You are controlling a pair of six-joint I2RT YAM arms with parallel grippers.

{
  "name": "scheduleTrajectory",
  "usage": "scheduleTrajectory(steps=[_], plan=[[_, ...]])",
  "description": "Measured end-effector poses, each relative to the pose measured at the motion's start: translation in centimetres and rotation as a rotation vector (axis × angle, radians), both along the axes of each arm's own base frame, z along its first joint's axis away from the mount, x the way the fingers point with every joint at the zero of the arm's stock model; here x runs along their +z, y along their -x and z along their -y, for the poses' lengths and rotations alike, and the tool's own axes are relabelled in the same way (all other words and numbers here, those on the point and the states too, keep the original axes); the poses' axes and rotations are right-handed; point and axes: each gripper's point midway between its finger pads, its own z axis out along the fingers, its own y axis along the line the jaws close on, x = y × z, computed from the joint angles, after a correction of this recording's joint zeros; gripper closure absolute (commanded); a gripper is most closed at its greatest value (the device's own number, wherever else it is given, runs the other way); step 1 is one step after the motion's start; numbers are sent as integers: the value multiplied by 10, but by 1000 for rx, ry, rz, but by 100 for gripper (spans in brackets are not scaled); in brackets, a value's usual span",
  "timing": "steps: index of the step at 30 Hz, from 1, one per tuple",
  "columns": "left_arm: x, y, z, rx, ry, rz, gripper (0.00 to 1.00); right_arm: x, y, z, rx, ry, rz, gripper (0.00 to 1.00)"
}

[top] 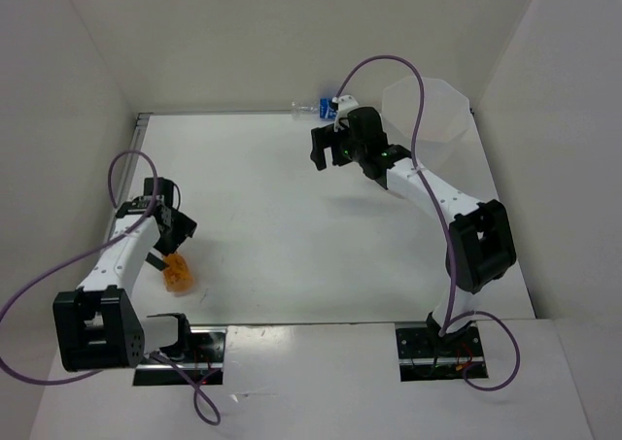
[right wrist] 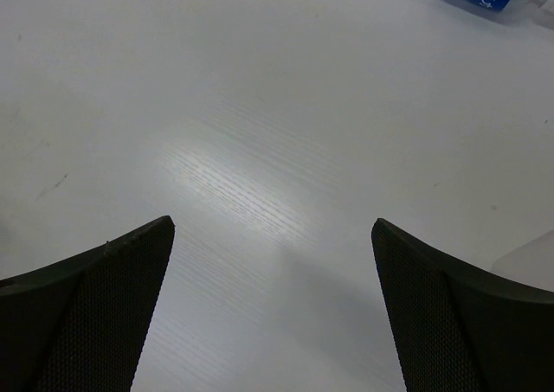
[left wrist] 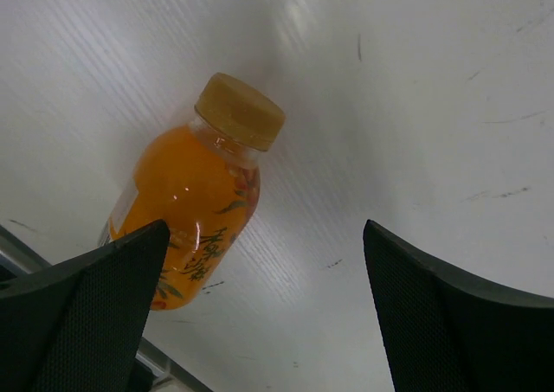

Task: Put the plastic bottles in the bin

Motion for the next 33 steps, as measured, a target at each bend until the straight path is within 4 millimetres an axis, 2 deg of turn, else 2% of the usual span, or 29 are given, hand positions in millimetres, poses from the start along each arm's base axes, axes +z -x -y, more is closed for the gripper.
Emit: scheduleTrajectory(steps=[10, 13, 18, 21, 25, 29, 33], plan=[[-12, 3, -3, -19, -4, -161, 0, -8, 0, 0, -4, -4, -8, 0], [-16, 6, 2, -31, 22, -192, 0, -11, -1, -1, -6, -6, -15, 0], [-1, 3, -4, -28, 16, -184, 0, -15, -1, -2, -10, -15, -16, 0], [-3, -2, -5, -28, 28, -177, 0, -23, 1, -1, -13, -13, -27, 0], [-28, -12, 10, -77, 61, -215, 0, -30, 3, 1, -18, -6, -36, 0], [-50, -21, 35, -161, 78, -255, 0, -31, 2, 3, -27, -3, -33, 0], [-54, -26, 54, -220, 76, -246, 19, -30, 1, 4, -39, -5, -31, 0]])
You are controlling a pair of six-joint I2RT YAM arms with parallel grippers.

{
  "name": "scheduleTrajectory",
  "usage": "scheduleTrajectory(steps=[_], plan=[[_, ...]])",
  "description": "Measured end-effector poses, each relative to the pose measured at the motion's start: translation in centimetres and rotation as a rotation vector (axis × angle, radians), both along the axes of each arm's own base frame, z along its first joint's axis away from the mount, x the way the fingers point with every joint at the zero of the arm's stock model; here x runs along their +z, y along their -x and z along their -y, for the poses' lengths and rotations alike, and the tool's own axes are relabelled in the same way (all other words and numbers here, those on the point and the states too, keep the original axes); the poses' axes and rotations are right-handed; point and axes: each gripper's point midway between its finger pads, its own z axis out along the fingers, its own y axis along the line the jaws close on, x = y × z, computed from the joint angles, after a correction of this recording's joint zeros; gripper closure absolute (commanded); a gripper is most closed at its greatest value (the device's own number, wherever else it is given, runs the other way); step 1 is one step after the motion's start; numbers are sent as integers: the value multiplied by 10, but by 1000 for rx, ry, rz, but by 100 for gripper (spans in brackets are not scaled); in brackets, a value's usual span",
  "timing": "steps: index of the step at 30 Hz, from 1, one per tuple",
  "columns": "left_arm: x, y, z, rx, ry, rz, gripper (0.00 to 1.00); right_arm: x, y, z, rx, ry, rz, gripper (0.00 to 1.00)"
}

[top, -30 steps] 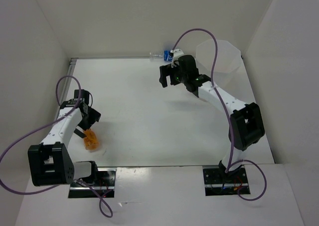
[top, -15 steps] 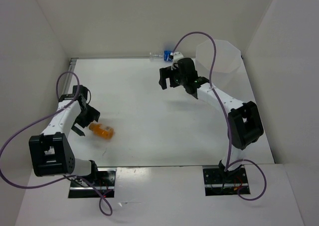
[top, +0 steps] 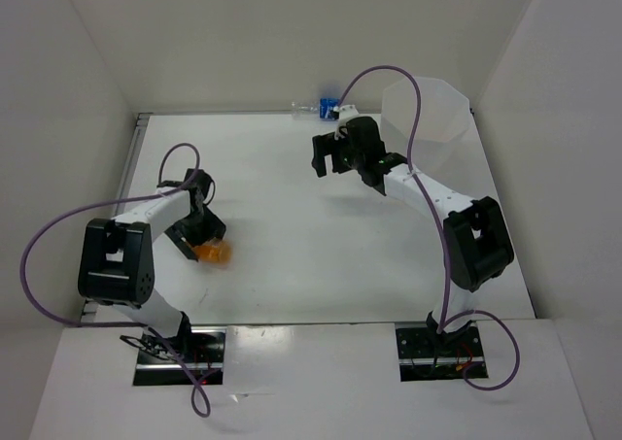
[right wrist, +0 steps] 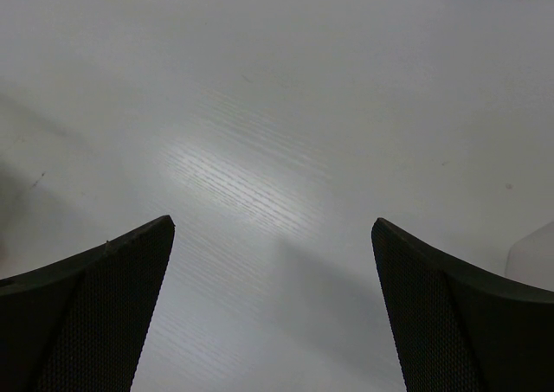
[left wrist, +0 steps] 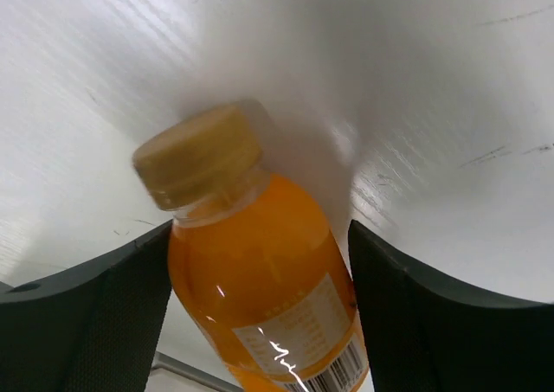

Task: Put the plastic bottles in the bin

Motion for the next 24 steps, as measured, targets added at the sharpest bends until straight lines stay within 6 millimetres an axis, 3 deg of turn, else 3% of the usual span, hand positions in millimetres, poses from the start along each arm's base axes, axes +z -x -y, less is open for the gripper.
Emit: scheduleTrajectory(steps=[5, 13, 20, 24], plan=[[0, -4, 9, -32, -23, 15, 46, 0, -1, 2, -17, -2, -2, 0], [12, -32, 45, -162, -44, 79, 52, 5, -1, 4, -35, -10, 5, 0], [65, -97, 85, -294, 23, 336, 52, 16, 8, 7, -41, -37, 12, 0], [111, -136, 106, -386, 84, 521, 51, 46, 10, 16, -70, -78, 59, 0]])
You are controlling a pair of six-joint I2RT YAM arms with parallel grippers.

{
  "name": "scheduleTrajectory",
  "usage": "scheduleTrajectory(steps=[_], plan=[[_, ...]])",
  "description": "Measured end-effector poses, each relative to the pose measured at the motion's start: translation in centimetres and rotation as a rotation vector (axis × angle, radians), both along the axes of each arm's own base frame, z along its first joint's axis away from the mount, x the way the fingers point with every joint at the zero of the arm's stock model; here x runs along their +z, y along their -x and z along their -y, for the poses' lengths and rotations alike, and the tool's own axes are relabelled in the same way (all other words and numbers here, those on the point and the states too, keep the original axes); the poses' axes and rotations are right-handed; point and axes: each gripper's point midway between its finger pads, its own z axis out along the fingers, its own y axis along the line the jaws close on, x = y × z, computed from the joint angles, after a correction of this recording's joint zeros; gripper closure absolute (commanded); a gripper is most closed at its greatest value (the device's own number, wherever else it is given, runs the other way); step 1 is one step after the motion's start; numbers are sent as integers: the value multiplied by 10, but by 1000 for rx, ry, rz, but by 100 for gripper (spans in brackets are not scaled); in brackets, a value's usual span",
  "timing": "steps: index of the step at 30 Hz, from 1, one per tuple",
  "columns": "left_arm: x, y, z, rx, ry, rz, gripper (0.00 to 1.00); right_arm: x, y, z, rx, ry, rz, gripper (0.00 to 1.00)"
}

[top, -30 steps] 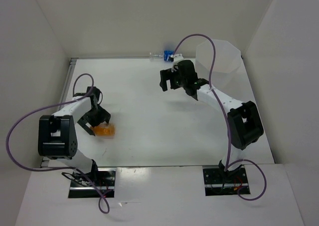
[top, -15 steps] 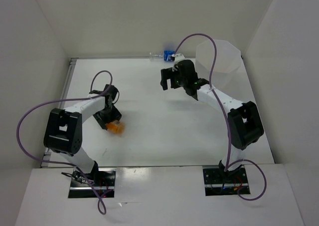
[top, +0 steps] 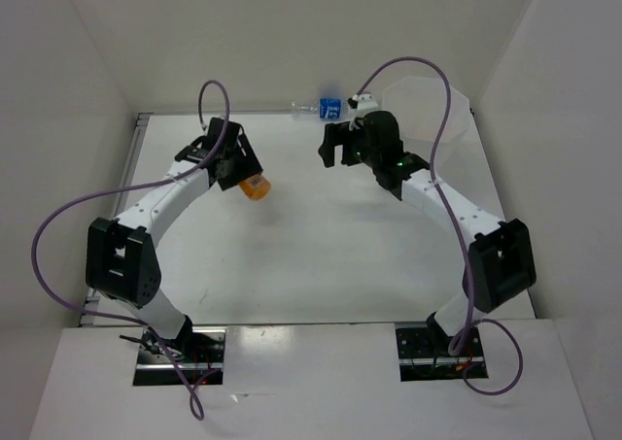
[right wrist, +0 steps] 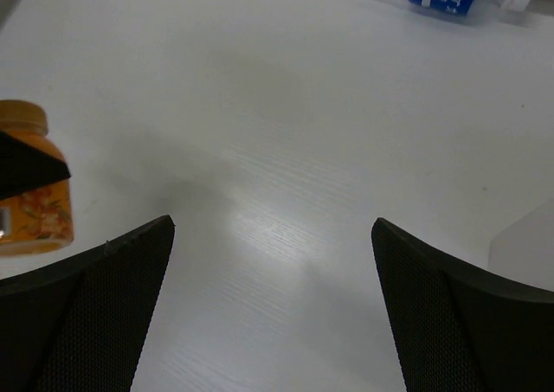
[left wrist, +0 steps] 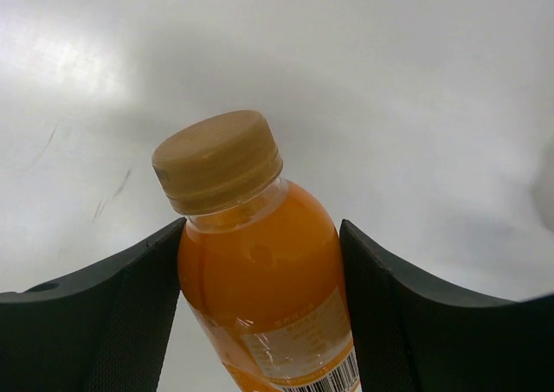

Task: Put the plastic bottles in the bin

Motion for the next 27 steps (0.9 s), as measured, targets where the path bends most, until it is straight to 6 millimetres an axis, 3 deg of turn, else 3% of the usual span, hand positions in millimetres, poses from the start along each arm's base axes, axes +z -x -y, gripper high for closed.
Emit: scheduleTrajectory(steps=[5, 8, 13, 17, 20, 27], plan=[[63, -43, 23, -117, 55, 229, 49, 60, 19, 5, 87, -97, 96, 0], [86, -54, 40, -202, 110, 324, 49, 80, 43, -13, 261, -148, 123, 0], [109, -57, 68, -339, 212, 413, 49, 79, 80, -46, 523, -186, 97, 0], [124, -55, 90, -433, 282, 494, 49, 76, 97, -61, 603, -233, 62, 0], [126, -44, 101, -483, 316, 521, 48, 77, 96, -73, 613, -317, 10, 0], [132, -28, 125, -589, 409, 575, 48, 42, 86, -91, 574, -358, -140, 0]])
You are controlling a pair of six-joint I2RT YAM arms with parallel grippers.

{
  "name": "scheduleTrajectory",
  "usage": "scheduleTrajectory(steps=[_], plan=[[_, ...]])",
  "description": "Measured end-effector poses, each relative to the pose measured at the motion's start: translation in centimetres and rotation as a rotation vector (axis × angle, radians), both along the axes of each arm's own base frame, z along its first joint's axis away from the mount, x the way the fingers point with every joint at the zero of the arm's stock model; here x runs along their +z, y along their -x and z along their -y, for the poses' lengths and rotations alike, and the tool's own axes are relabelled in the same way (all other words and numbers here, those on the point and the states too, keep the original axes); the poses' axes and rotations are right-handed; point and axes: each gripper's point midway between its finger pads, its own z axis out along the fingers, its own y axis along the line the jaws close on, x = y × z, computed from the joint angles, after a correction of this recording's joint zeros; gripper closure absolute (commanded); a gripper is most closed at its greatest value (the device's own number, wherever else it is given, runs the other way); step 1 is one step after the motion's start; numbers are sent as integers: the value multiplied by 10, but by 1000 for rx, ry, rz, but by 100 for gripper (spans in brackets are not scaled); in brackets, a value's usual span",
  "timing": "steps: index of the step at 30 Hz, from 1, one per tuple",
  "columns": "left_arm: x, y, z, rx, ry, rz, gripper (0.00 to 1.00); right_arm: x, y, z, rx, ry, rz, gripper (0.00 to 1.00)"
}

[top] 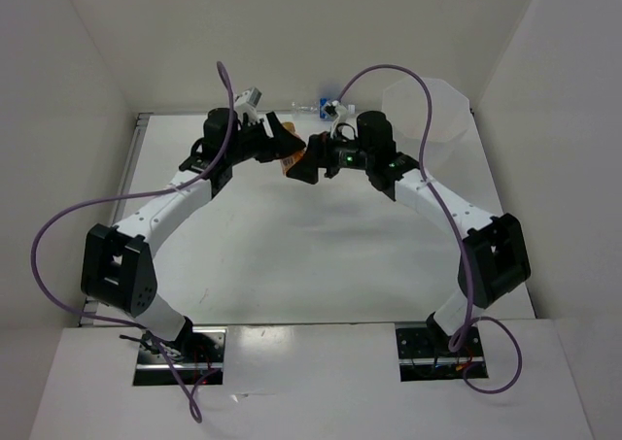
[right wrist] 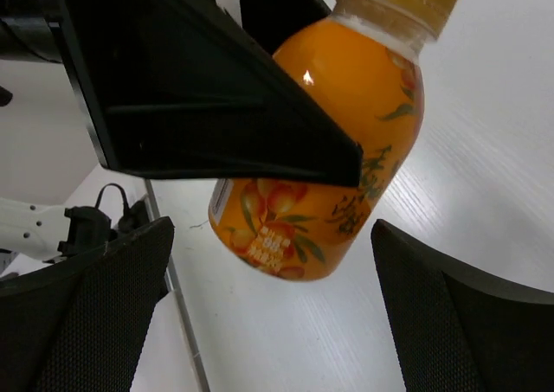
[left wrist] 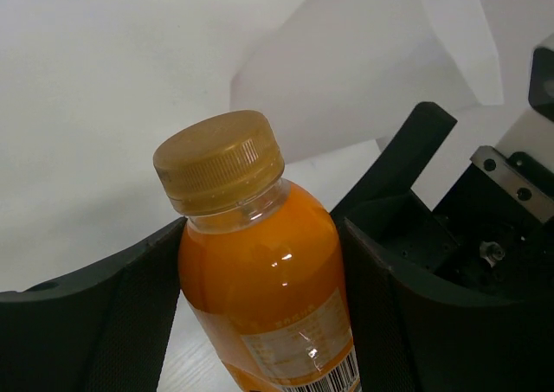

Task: Put the plastic bottles in the bin

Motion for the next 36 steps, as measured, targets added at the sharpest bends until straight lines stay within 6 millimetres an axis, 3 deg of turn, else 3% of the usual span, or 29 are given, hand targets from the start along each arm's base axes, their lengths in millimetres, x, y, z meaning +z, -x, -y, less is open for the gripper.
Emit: scheduleTrajectory(steps=[7, 12, 13, 14, 19, 21, 22, 24, 26, 27, 28, 31, 36], plan=[[1, 14, 21, -71, 52, 1, 48, 0, -6, 0, -56, -9, -9, 0], [10, 19, 22, -70, 78, 13, 48, -2, -8, 1, -87, -20, -23, 2], [13, 19, 21, -67, 80, 19, 48, -2, -8, 1, -88, -24, -28, 7], [16, 20, 21, -62, 81, 27, 48, -1, -8, 0, -89, -30, -29, 20], [25, 19, 21, -46, 88, 57, 42, 7, -9, -1, -118, -48, -34, 40], [26, 19, 22, -46, 91, 62, 42, 9, -9, 0, -127, -49, -31, 55], [27, 19, 22, -45, 92, 65, 42, 9, -9, 1, -132, -50, -30, 58], [28, 20, 24, -50, 95, 68, 24, 9, -8, 3, -141, -50, -30, 59], [28, 21, 26, -54, 97, 66, 19, 10, -7, 4, -147, -49, -30, 70], [28, 21, 26, -55, 97, 68, 12, 10, -7, 5, -151, -49, -28, 74], [28, 20, 26, -53, 90, 74, 0, 10, -7, 7, -162, -46, -26, 76], [30, 19, 24, -47, 57, 75, 0, 11, -10, 14, -211, -41, -18, 76], [54, 15, 24, -45, 28, 142, 0, 26, -18, 24, -294, -46, 30, 76]])
